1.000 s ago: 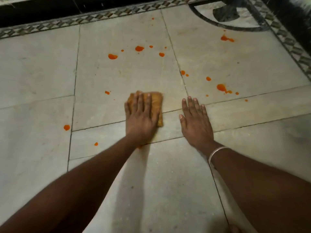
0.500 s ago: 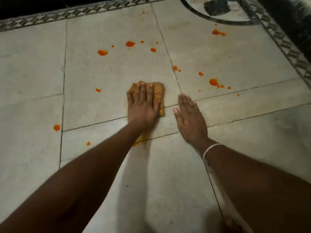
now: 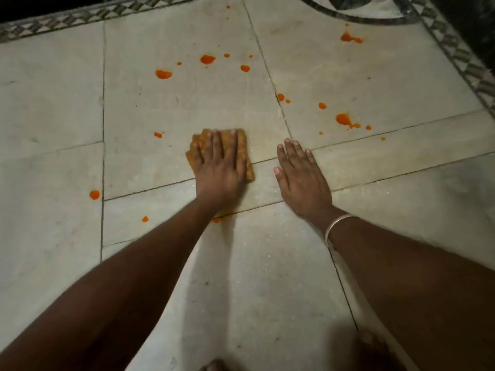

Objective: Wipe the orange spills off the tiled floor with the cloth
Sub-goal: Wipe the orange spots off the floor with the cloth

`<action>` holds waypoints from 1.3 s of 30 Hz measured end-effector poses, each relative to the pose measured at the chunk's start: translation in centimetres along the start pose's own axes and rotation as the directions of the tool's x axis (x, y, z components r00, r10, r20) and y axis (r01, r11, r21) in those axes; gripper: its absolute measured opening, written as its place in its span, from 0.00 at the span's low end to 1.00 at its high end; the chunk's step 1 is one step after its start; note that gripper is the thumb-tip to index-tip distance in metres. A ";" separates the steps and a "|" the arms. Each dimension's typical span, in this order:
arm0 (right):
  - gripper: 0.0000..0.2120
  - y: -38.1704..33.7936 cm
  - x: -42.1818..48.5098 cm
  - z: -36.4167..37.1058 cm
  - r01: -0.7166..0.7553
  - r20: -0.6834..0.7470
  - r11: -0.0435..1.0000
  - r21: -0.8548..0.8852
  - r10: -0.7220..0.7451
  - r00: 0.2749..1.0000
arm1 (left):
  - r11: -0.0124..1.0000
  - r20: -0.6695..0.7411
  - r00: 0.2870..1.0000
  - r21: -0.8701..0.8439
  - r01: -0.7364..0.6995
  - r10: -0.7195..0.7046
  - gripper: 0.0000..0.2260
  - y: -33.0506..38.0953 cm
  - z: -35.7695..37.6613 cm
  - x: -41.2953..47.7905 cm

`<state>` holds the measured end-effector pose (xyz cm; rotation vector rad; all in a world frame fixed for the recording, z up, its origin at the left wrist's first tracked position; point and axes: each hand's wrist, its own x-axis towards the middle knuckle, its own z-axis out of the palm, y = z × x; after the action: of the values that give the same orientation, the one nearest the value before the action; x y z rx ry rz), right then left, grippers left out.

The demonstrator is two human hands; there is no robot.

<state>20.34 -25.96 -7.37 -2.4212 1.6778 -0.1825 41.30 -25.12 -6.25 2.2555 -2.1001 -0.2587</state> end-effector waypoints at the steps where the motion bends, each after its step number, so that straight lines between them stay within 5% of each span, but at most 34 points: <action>1: 0.32 -0.1 0.0 0.0 -0.004 -0.001 1.000 -0.010 0.004 1.000 | 0.999 -0.011 1.000 0.019 0.030 -0.029 0.30 0.4 0.4 -1.5; 5: 0.32 -0.5 -0.1 -0.1 -0.007 -0.008 1.000 -0.026 0.007 1.000 | 1.000 -0.006 1.000 0.004 -0.004 0.004 0.30 5.0 1.5 -6.4; 9: 0.32 -0.4 -0.2 -0.3 0.012 0.001 1.000 -0.025 -0.012 1.000 | 0.990 0.038 0.990 0.030 -0.137 0.136 0.30 4.3 0.4 -2.3; 13: 0.31 -0.3 0.0 -0.1 0.009 0.014 1.000 -0.028 -0.009 1.000 | 0.999 0.040 0.999 0.036 0.007 -0.008 0.31 -1.8 -0.2 -0.7; 18: 0.33 -0.8 0.0 0.0 -0.022 0.016 0.999 -0.046 0.022 1.000 | 0.997 -0.013 0.997 0.014 0.080 -0.079 0.31 -2.5 1.0 -9.8; 25: 0.34 -4.3 -2.1 0.7 0.019 0.037 1.000 0.008 -0.019 0.999 | 0.995 0.015 0.996 0.038 -0.093 0.092 0.30 2.5 1.2 -9.9; 29: 0.32 -3.4 -3.5 1.0 0.077 0.032 0.997 0.003 -0.077 0.996 | 1.000 -0.001 1.000 0.019 0.013 -0.013 0.31 -1.8 0.0 -7.2; 33: 0.34 -3.6 -3.6 1.0 0.083 0.045 0.996 0.010 -0.083 0.996 | 0.998 -0.058 0.997 0.024 0.053 -0.051 0.31 -3.1 0.8 -13.6; 39: 0.33 -3.7 -4.0 1.1 0.087 0.032 0.996 -0.013 -0.086 0.996 | 0.988 -0.007 0.990 0.072 -0.140 0.141 0.31 2.1 2.2 -13.9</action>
<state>22.57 -20.90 -7.57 -2.4955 1.5676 -0.1449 38.02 -11.32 -6.92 2.1257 -2.2839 -0.1657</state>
